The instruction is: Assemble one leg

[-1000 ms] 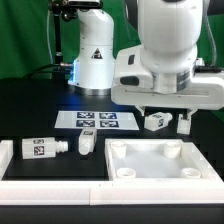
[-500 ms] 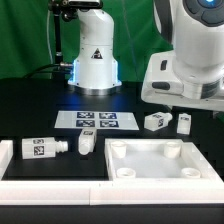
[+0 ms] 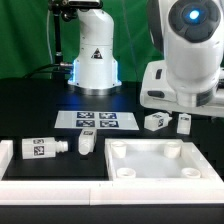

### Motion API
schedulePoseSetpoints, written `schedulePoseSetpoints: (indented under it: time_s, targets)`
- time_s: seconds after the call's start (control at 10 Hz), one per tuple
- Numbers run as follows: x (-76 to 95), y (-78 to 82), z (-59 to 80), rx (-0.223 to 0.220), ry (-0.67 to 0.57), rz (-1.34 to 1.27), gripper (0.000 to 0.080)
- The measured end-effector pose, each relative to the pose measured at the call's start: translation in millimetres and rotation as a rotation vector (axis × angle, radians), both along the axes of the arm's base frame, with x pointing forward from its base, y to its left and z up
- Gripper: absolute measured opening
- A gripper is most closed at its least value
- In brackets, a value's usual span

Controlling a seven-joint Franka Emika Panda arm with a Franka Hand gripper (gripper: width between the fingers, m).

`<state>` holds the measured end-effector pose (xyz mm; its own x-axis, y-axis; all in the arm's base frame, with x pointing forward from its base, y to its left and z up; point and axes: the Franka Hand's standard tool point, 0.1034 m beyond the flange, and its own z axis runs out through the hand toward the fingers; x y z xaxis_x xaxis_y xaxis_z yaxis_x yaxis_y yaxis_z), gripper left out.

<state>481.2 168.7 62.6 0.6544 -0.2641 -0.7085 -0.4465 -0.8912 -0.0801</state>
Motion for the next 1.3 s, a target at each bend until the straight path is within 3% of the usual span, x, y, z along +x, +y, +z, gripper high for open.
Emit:
schedulePoseSetpoints:
  time_s: [0.5,0.6,0.8,1.0,1.3]
  targets:
    - [-5.3,-1.1,-3.3,0.005,0.005,0.011,0.0649]
    - [-10.2,1.2,-7.0,0.001,0.016,0.012,0.0649]
    - [-38.7,16.3,-25.4,-0.003,0.076,0.034,0.0649]
    - [-57.1,25.8,-27.0,-0.015,0.060,0.049,0.0649]
    - [-56.9,24.5,-27.9,-0.015,0.061,0.047,0.0649]
